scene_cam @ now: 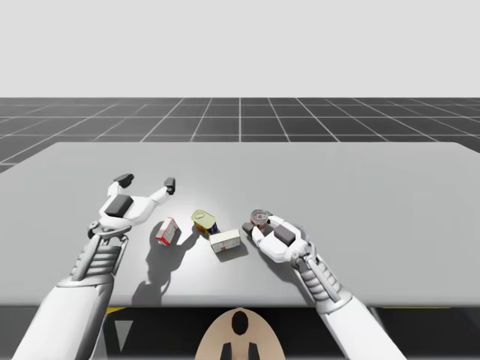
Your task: Pick up the tomato soup can and lift it.
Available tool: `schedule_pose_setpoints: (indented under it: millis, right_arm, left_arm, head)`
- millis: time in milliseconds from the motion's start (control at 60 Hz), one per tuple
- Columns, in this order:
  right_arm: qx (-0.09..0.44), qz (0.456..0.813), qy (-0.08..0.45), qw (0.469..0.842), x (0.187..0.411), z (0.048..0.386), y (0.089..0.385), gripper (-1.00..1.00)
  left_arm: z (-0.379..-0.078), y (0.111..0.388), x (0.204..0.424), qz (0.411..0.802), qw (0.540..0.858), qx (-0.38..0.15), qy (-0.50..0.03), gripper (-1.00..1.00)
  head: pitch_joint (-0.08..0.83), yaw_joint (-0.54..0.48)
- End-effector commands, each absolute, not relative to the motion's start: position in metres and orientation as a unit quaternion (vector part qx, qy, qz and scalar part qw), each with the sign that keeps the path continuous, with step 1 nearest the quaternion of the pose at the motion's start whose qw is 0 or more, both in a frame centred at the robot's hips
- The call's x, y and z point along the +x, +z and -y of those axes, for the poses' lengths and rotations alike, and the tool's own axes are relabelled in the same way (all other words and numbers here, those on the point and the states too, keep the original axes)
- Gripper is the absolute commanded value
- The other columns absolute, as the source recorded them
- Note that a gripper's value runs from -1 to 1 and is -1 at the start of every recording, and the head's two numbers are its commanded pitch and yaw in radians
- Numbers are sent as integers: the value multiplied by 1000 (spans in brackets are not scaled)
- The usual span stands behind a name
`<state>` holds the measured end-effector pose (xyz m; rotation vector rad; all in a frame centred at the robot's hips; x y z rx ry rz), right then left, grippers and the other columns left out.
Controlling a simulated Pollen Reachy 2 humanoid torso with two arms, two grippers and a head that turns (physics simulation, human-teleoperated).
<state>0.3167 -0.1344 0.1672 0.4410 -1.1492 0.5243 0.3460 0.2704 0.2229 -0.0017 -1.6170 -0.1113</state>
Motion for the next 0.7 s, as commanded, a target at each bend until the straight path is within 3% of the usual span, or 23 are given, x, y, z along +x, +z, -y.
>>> schedule_pose_setpoints:
  millis: [17, 250, 450, 550, 700]
  right_arm:
    - [218, 534, 236, 782, 313, 127, 167, 1000]
    - [226, 567, 223, 760, 312, 129, 208, 1000]
    - [219, 621, 220, 720, 311, 137, 277, 1000]
    - [218, 650, 211, 697, 307, 140, 309, 1000]
    - [213, 720, 157, 642, 297, 147, 357, 1000]
  left_arm:
    - [-270, 221, 346, 722, 691, 0, -50, -1000]
    - [-270, 222, 347, 722, 690, 0, -48, -1000]
    - [-271, 222, 347, 722, 690, 0, -47, -1000]
    - [-271, 222, 347, 722, 690, 0, -47, -1000]
    - [-273, 223, 348, 722, 690, 0, -39, -1000]
  head:
    - [319, -40]
    - [328, -36]
    - [332, -36]
    - [332, -37]
    - [325, -38]
